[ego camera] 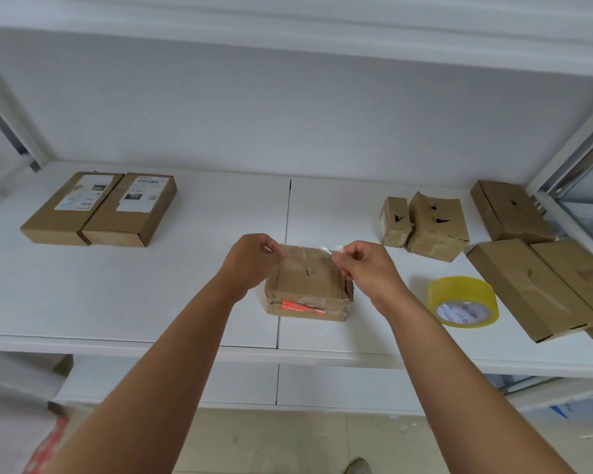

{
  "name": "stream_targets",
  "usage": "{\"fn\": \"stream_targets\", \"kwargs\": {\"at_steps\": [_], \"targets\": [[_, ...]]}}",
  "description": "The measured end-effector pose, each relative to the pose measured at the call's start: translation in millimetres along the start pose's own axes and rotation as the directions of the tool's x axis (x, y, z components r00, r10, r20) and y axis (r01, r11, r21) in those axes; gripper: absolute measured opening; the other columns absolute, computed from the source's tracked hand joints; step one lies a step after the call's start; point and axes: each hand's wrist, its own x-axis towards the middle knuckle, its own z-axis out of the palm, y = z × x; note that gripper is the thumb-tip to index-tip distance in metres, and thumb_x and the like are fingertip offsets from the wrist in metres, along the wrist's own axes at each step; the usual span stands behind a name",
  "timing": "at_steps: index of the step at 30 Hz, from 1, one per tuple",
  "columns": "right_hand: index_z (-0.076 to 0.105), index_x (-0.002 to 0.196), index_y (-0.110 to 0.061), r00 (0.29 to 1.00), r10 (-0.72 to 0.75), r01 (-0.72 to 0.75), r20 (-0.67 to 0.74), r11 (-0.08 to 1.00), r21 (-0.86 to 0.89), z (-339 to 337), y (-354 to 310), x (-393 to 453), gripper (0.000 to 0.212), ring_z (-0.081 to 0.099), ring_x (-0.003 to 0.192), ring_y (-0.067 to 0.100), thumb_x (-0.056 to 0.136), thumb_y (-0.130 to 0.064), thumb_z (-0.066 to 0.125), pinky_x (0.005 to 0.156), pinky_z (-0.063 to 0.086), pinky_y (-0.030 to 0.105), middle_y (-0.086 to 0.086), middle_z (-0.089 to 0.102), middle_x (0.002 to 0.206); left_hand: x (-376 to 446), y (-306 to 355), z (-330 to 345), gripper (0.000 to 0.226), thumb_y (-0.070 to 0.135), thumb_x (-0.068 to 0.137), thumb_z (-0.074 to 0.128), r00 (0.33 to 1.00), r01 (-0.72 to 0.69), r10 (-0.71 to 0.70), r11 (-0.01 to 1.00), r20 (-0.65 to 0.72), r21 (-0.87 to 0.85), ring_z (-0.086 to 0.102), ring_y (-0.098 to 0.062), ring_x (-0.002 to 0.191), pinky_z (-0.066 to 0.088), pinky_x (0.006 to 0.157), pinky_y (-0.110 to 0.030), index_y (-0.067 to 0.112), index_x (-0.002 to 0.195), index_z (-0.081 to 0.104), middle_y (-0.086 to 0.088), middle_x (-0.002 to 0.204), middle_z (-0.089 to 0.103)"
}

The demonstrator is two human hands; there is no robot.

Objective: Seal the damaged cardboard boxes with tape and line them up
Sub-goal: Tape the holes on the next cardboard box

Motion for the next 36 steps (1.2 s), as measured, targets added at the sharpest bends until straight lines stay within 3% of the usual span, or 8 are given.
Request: {"fn": "stream_targets", "kwargs": {"at_steps": [7, 14, 23, 26, 30, 32, 34, 36], "targets": [[0.068, 0.079, -0.021, 1.000, 0.004, -0.011, -0.025, 0.952, -0.307, 13.6, 6.6, 6.9, 0.014, 0.057, 0.070, 0.000, 0.091, -0.029, 0.068, 0.055, 0.033, 0.011, -0.011, 0.065, 0.079, 7.3, -11.0, 9.4, 0.013, 0.017, 0.088, 0.067, 0.996, 0.079, -0.074, 0.992, -0.059, 0.097, 0.055, -0.011, 0.075, 0.038, 0.057, -0.022, 0.022, 0.082, 0.057, 0.006, 0.085, 0.058], [0.058, 0.067, -0.027, 1.000, -0.014, 0.001, -0.025, 0.889, -0.459, 16.3, 4.2, 10.3, 0.025, 0.051, 0.063, -0.003, 0.091, -0.025, 0.066, 0.048, 0.036, 0.004, -0.016, 0.058, 0.068, 9.0, -14.0, 15.7, 0.019, 0.017, 0.090, 0.062, 0.993, 0.085, -0.071, 0.984, -0.093, 0.154, 0.049, -0.005, 0.072, 0.035, 0.055, -0.021, 0.026, 0.078, 0.050, 0.009, 0.084, 0.052], [0.059, 0.067, -0.021, 0.999, -0.002, -0.017, -0.038, 0.869, -0.495, 22.4, 4.5, 11.3, 0.023, 0.060, 0.066, 0.016, 0.089, -0.020, 0.064, 0.054, 0.043, 0.024, -0.005, 0.061, 0.067, 7.8, -9.6, 19.9, 0.010, 0.012, 0.091, 0.054, 0.994, 0.102, -0.089, 0.962, -0.063, 0.252, 0.049, -0.015, 0.073, 0.037, 0.054, -0.026, 0.017, 0.098, 0.049, 0.002, 0.083, 0.051], [0.064, 0.080, -0.010, 0.999, -0.021, -0.003, -0.038, 0.846, -0.534, 24.7, 6.5, 10.2, 0.013, 0.062, 0.077, 0.025, 0.090, -0.019, 0.061, 0.066, 0.050, 0.033, 0.005, 0.067, 0.079, 7.6, -10.9, 20.4, 0.015, 0.013, 0.092, 0.056, 0.995, 0.091, -0.075, 0.955, -0.065, 0.284, 0.049, -0.016, 0.072, 0.039, 0.057, -0.028, 0.016, 0.102, 0.045, 0.001, 0.082, 0.050], [0.049, 0.105, -0.013, 0.998, -0.054, 0.017, -0.045, 0.810, -0.586, 25.3, 8.3, 7.9, 0.022, 0.055, 0.084, 0.026, 0.093, -0.027, 0.059, 0.068, 0.042, 0.034, 0.002, 0.058, 0.092, 6.5, -18.6, 18.7, 0.023, 0.018, 0.095, 0.057, 0.992, 0.125, -0.117, 0.973, -0.048, 0.195, 0.054, -0.020, 0.081, 0.044, 0.064, -0.030, 0.015, 0.115, 0.045, -0.001, 0.087, 0.054], [0.048, 0.113, -0.012, 0.988, -0.128, 0.040, -0.086, 0.753, -0.657, 25.3, 9.8, 2.3, 0.026, 0.056, 0.090, 0.028, 0.094, -0.026, 0.057, 0.071, 0.042, 0.035, 0.005, 0.056, 0.098, 3.9, -20.8, 21.5, 0.027, 0.019, 0.096, 0.053, 0.981, 0.192, -0.192, 0.981, -0.018, 0.025, 0.058, -0.021, 0.087, 0.046, 0.069, -0.031, 0.015, 0.122, 0.047, -0.006, 0.098, 0.060], [0.055, 0.113, -0.008, 0.924, -0.362, 0.140, -0.121, 0.616, -0.775, 29.5, 13.0, -10.0, 0.022, 0.056, 0.094, 0.032, 0.095, -0.021, 0.055, 0.073, 0.039, 0.037, 0.010, 0.057, 0.104, -4.2, -21.1, 29.8, 0.033, 0.014, 0.095, 0.047, 0.982, 0.165, -0.164, 0.986, -0.097, -0.002, 0.055, -0.025, 0.101, 0.045, 0.080, -0.033, 0.013, 0.128, 0.049, -0.011, 0.111, 0.059], [0.061, 0.116, -0.006, 0.833, -0.552, 0.313, -0.041, 0.531, -0.788, 37.9, 16.9, -24.4, 0.026, 0.057, 0.106, 0.034, 0.097, -0.022, 0.053, 0.085, 0.041, 0.040, 0.013, 0.059, 0.115, -19.8, -21.7, 40.8, 0.039, 0.017, 0.092, 0.041, 0.939, -0.106, 0.180, 0.962, -0.294, 0.251, 0.048, -0.031, 0.112, 0.042, 0.090, -0.038, 0.008, 0.127, 0.054, -0.015, 0.123, 0.053]]}}
